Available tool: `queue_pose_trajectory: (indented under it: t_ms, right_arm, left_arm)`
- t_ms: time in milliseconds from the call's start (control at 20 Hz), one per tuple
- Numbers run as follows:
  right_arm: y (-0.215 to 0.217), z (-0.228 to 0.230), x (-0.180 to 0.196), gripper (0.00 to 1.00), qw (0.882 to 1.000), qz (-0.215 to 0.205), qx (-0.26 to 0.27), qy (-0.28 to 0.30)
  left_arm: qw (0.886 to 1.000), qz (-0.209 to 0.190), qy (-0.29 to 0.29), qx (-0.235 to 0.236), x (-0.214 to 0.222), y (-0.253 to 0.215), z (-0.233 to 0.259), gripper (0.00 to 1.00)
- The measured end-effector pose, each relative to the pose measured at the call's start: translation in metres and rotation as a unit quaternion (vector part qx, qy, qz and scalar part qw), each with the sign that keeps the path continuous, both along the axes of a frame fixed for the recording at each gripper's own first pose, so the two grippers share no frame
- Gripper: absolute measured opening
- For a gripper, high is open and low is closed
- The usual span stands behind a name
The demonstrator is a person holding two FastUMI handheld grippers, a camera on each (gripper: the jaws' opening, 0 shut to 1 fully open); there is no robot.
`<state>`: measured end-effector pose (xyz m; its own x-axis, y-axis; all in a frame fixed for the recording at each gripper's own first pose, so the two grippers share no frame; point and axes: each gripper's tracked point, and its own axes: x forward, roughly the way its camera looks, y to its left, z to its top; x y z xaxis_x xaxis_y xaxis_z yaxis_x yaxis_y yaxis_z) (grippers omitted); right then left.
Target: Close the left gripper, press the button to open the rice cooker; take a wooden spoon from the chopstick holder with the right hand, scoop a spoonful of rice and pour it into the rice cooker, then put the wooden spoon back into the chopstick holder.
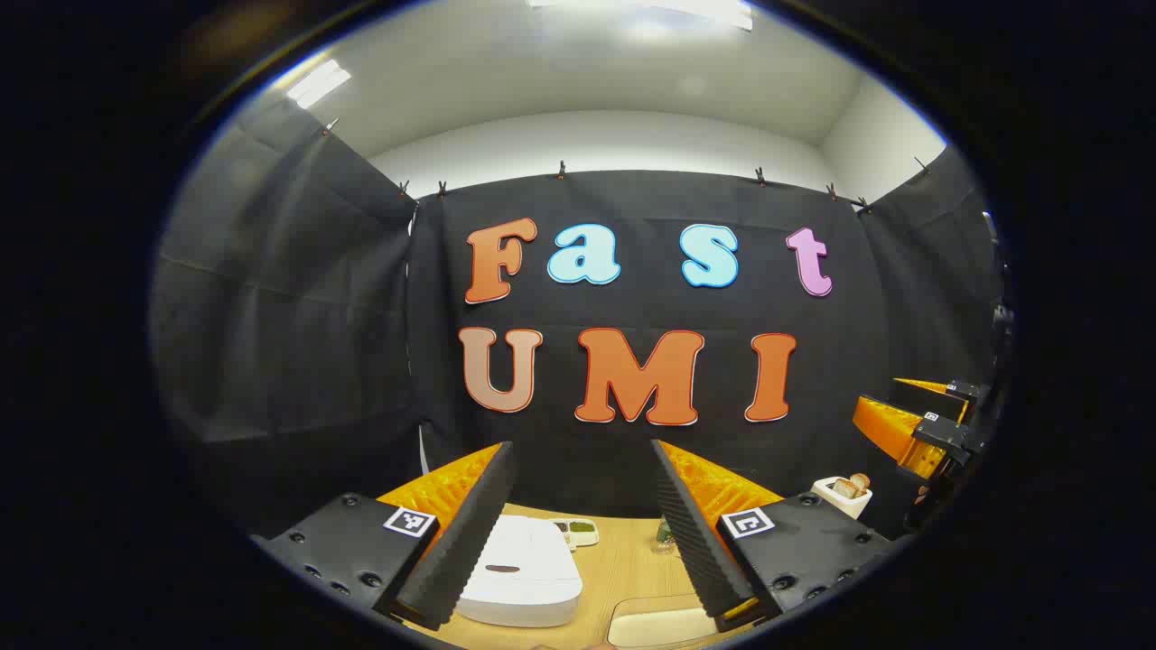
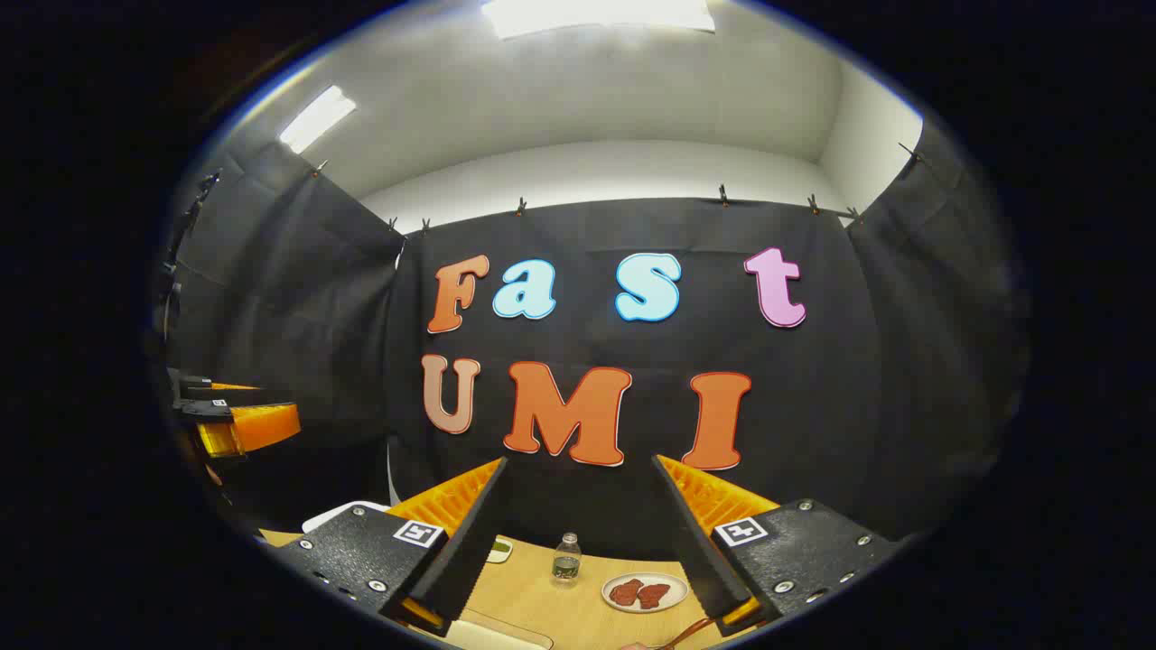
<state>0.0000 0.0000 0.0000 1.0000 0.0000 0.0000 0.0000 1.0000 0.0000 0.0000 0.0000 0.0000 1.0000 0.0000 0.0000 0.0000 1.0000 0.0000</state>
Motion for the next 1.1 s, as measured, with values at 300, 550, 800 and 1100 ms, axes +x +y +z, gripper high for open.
queue_pose_trajectory:
  t_ms: [300,550,800,1100]
  right_arm:
    - [0.007,-0.007,0.0,0.94,1.0,0.016,0.017,0.015]
    - [0.007,-0.012,0.004,0.94,0.999,0.018,0.017,0.024]
    - [0.011,-0.012,0.014,0.94,0.999,0.025,0.023,0.021]
    - [0.02,-0.011,0.02,0.94,0.999,0.034,0.03,0.022]
  left_arm:
    - [1.0,-0.015,0.002,-0.005,0.012,-0.008,0.0,0.99]
    - [1.0,-0.008,0.003,-0.004,0.021,-0.004,0.0,0.99]
    - [1.0,-0.002,0.005,-0.007,0.021,-0.002,0.0,0.99]
    - [1.0,0.006,0.003,0.0,0.019,0.004,0.0,0.99]
